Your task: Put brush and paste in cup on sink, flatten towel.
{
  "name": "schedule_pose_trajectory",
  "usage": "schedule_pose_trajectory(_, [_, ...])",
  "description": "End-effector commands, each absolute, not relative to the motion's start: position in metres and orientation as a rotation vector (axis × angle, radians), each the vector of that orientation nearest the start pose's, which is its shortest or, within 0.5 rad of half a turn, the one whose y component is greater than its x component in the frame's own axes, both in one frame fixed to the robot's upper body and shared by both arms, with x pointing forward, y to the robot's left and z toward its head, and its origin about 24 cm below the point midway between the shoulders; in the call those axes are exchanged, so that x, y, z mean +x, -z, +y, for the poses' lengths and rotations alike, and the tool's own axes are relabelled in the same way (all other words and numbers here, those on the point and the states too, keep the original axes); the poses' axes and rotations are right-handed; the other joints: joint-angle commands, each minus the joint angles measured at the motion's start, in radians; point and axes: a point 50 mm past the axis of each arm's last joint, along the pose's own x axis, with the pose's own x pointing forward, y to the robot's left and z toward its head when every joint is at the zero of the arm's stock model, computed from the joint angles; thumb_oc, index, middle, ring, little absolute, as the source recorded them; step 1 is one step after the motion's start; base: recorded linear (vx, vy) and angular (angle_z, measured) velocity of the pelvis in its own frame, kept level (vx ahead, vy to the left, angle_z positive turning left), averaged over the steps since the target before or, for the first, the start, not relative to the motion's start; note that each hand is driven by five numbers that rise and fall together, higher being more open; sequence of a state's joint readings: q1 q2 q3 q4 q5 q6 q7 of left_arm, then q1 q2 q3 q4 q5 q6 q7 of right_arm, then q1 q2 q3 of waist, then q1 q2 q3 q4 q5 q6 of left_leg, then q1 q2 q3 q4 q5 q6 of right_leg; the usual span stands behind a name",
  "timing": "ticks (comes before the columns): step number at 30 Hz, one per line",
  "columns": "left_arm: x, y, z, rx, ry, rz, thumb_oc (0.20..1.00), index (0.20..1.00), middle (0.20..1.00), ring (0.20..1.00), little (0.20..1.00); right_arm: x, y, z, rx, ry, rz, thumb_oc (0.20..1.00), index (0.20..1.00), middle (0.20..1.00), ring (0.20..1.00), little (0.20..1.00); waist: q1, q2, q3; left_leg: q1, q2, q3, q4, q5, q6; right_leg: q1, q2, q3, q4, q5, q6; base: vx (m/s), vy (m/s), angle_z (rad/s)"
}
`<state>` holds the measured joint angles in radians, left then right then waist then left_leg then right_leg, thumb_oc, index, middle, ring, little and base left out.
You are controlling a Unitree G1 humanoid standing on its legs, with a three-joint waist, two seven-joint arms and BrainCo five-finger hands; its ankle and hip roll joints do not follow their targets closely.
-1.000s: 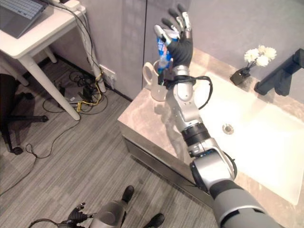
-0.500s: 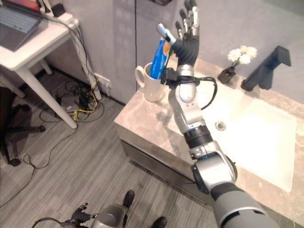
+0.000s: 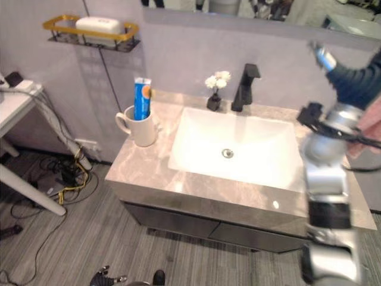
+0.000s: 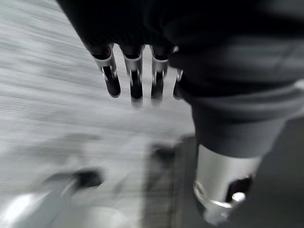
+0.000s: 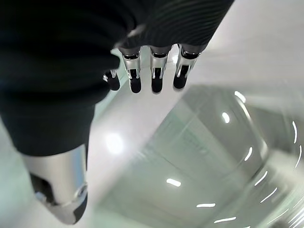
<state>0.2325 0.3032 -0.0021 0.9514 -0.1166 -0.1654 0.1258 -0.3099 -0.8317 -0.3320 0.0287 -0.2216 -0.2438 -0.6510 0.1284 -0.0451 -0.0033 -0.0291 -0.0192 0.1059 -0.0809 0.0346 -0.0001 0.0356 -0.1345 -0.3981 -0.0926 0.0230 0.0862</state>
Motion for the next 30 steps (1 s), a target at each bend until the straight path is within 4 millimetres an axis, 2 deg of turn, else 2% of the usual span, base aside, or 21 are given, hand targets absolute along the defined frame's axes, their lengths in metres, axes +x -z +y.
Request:
schedule_pose_trajectory(1, [0.079,0.132,0.278,0.239,-0.277,0.924,1.0,1.0,1.0,1.0,1.0,0.245,-0.255,-0.339,-0.729,1.025,-0.877,1.0,1.0,1.0,1.0,1.0,0.035,0.012,-0.006,-0.003,0.062,-0.118,-0.006,-0.065,-0.012,0.06,-0.076,-0.049,0.005,0.0,0.073,-0.03,-0.002,-0.08])
schedule_pose_trajectory(3, [0.087,0.125,0.283,0.239,-0.272,0.88,1.0,1.0,1.0,1.0,1.0,0.239,-0.219,-0.368,-0.688,1.117,-0.683,1.0,1.0,1.0,1.0,1.0,0.017,0.017,-0.002,0.001,0.06,-0.11,-0.006,-0.065,-0.01,0.058,-0.08,-0.04,0.005,0.003,0.074,-0.04,-0.015,-0.12])
schedule_pose_trajectory(5, [0.101,0.117,0.278,0.245,-0.231,0.808,1.0,1.0,1.0,1.0,1.0,0.215,-0.165,-0.395,-0.588,1.296,-0.486,1.0,1.0,1.0,1.0,1.0,-0.011,0.036,0.001,0.005,0.062,-0.1,-0.006,-0.068,-0.011,0.058,-0.082,-0.036,0.005,0.002,0.074,-0.03,-0.038,-0.12])
schedule_pose_trajectory(8, [0.12,0.101,0.273,0.245,-0.174,0.691,1.0,1.0,1.0,1.0,1.0,0.18,-0.106,-0.42,-0.657,1.439,-0.19,1.0,1.0,1.0,1.0,1.0,-0.041,0.053,0.006,0.006,0.065,-0.104,-0.006,-0.071,-0.013,0.062,-0.078,-0.036,0.005,-0.005,0.071,-0.01,-0.029,-0.03])
schedule_pose_trajectory(9, [0.12,0.101,0.272,0.245,-0.173,0.692,1.0,1.0,1.0,1.0,1.0,0.179,-0.106,-0.42,-0.657,1.441,-0.19,1.0,1.0,1.0,1.0,1.0,-0.041,0.053,0.005,0.004,0.064,-0.105,-0.006,-0.068,-0.012,0.061,-0.079,-0.039,0.005,-0.003,0.07,-0.02,-0.058,0.09])
schedule_pose_trajectory(10, [0.124,0.094,0.271,0.259,-0.145,0.654,1.0,1.0,1.0,1.0,1.0,0.162,-0.077,-0.431,-0.629,1.49,-0.03,1.0,1.0,1.0,1.0,1.0,-0.056,0.06,0.013,0.005,0.068,-0.11,-0.006,-0.069,-0.014,0.067,-0.073,-0.043,0.005,-0.003,0.065,-0.03,-0.037,0.03])
schedule_pose_trajectory(11, [0.124,0.094,0.271,0.259,-0.145,0.654,1.0,1.0,1.0,1.0,1.0,0.162,-0.077,-0.431,-0.628,1.49,-0.031,1.0,1.0,1.0,1.0,1.0,-0.058,0.06,0.013,0.003,0.067,-0.112,-0.006,-0.066,-0.013,0.067,-0.073,-0.045,0.005,-0.001,0.064,-0.03,-0.055,0.04])
schedule_pose_trajectory(12, [0.127,0.089,0.27,0.278,-0.115,0.624,1.0,1.0,1.0,1.0,1.0,0.152,-0.063,-0.435,-0.629,1.501,0.066,1.0,1.0,1.0,1.0,1.0,-0.067,0.064,0.022,0.004,0.069,-0.113,-0.006,-0.068,-0.014,0.068,-0.068,-0.043,0.005,0.0,0.062,-0.05,-0.023,-0.05])
schedule_pose_trajectory(14, [0.125,0.076,0.276,0.306,-0.094,0.58,1.0,1.0,1.0,1.0,1.0,0.119,-0.016,-0.44,-0.584,1.495,0.342,1.0,1.0,1.0,1.0,1.0,-0.08,0.076,0.038,0.001,0.071,-0.115,-0.006,-0.063,-0.015,0.059,-0.064,-0.041,0.02,-0.009,0.057,-0.05,-0.04,-0.02])
schedule_pose_trajectory(15, [0.124,0.075,0.276,0.306,-0.094,0.581,1.0,1.0,1.0,1.0,1.0,0.119,-0.016,-0.44,-0.582,1.494,0.342,1.0,1.0,1.0,1.0,1.0,-0.082,0.076,0.036,-0.001,0.07,-0.116,-0.006,-0.061,-0.014,0.058,-0.064,-0.042,0.018,-0.006,0.056,-0.02,-0.051,0.04])
schedule_pose_trajectory(16, [0.123,0.065,0.283,0.312,-0.105,0.545,1.0,1.0,1.0,1.0,1.0,0.099,0.014,-0.435,-0.528,1.451,0.522,1.0,1.0,1.0,1.0,1.0,-0.08,0.079,0.043,-0.002,0.073,-0.115,-0.006,-0.058,-0.019,0.063,-0.061,-0.048,0.01,-0.005,0.058,0.0,0.0,0.0])
schedule_pose_trajectory(17, [0.123,0.064,0.284,0.311,-0.106,0.546,1.0,1.0,1.0,1.0,1.0,0.1,0.014,-0.435,-0.526,1.449,0.522,1.0,1.0,1.0,1.0,1.0,-0.083,0.078,0.042,-0.004,0.071,-0.117,-0.006,-0.055,-0.018,0.063,-0.061,-0.05,0.007,-0.001,0.057,-0.02,-0.042,-0.02])
schedule_pose_trajectory(18, [0.122,0.057,0.289,0.303,-0.124,0.521,1.0,1.0,1.0,1.0,1.0,0.089,0.03,-0.429,-0.497,1.424,0.618,1.0,1.0,1.0,1.0,1.0,-0.079,0.082,0.044,-0.004,0.073,-0.118,-0.006,-0.054,-0.02,0.066,-0.06,-0.055,0.005,-0.002,0.058,-0.02,-0.045,0.02])
schedule_pose_trajectory(19, [0.12,0.035,0.302,0.296,-0.166,0.445,1.0,1.0,1.0,1.0,1.0,0.064,0.064,-0.409,-0.41,1.345,0.819,1.0,1.0,1.0,1.0,1.0,-0.076,0.085,0.045,-0.009,0.074,-0.121,-0.006,-0.049,-0.025,0.068,-0.058,-0.063,0.005,-0.002,0.058,-0.02,-0.057,0.07])
schedule_pose_trajectory(20, [0.119,0.028,0.304,0.296,-0.162,0.426,1.0,1.0,1.0,1.0,1.0,0.049,0.073,-0.407,-0.325,1.36,0.878,1.0,1.0,1.0,1.0,1.0,-0.078,0.083,0.043,-0.013,0.074,-0.125,-0.006,-0.045,-0.027,0.067,-0.058,-0.07,0.005,-0.003,0.057,-0.02,-0.042,0.12])
schedule_pose_trajectory(21, [0.119,0.028,0.304,0.296,-0.162,0.427,1.0,1.0,1.0,1.0,1.0,0.049,0.073,-0.407,-0.325,1.359,0.877,1.0,1.0,1.0,1.0,1.0,-0.079,0.083,0.042,-0.015,0.073,-0.126,-0.006,-0.044,-0.026,0.066,-0.059,-0.071,0.005,-0.002,0.057,-0.03,-0.052,0.21])
schedule_pose_trajectory(22, [0.126,-0.005,0.314,0.266,-0.226,0.277,1.0,1.0,1.0,1.0,1.0,0.026,0.105,-0.375,-0.22,1.237,1.083,1.0,1.0,1.0,1.0,1.0,-0.063,0.084,0.045,-0.021,0.076,-0.131,-0.006,-0.037,-0.037,0.066,-0.055,-0.079,0.005,-0.007,0.055,-0.02,-0.042,0.24])
schedule_pose_trajectory(23, [0.126,-0.005,0.314,0.266,-0.227,0.278,1.0,1.0,1.0,1.0,1.0,0.026,0.105,-0.375,-0.219,1.235,1.083,1.0,1.0,1.0,1.0,1.0,-0.065,0.083,0.044,-0.021,0.076,-0.131,-0.006,-0.037,-0.037,0.067,-0.055,-0.079,0.005,-0.007,0.055,-0.04,-0.073,0.23])
schedule_pose_trajectory(24, [0.131,-0.02,0.317,0.177,-0.277,0.176,1.0,1.0,1.0,1.0,1.0,0.011,0.118,-0.357,-0.213,1.166,1.208,1.0,1.0,1.0,1.0,1.0,-0.057,0.085,0.043,-0.029,0.076,-0.14,-0.006,-0.032,-0.044,0.066,-0.054,-0.089,0.005,-0.014,0.051,0.03,-0.07,0.18])
schedule_pose_trajectory(26, [0.14,-0.041,0.322,0.137,-0.319,0.057,1.0,1.0,1.0,1.0,1.0,0.006,0.134,-0.333,-0.139,1.058,1.255,1.0,1.0,1.0,1.0,1.0,-0.054,0.083,0.036,-0.02,0.081,-0.145,-0.006,-0.042,-0.056,0.076,-0.051,-0.081,0.005,-0.028,0.054,0.04,-0.077,0.23])
schedule_pose_trajectory(30, [0.151,-0.067,0.322,0.167,-0.306,-0.066,1.0,1.0,1.0,1.0,1.0,0.023,0.138,-0.324,-0.135,0.928,1.215,1.0,1.0,1.0,1.0,1.0,-0.055,0.081,0.033,-0.023,0.078,-0.14,-0.006,-0.038,-0.056,0.072,-0.055,-0.082,0.005,-0.026,0.052,0.0,-0.011,0.03])
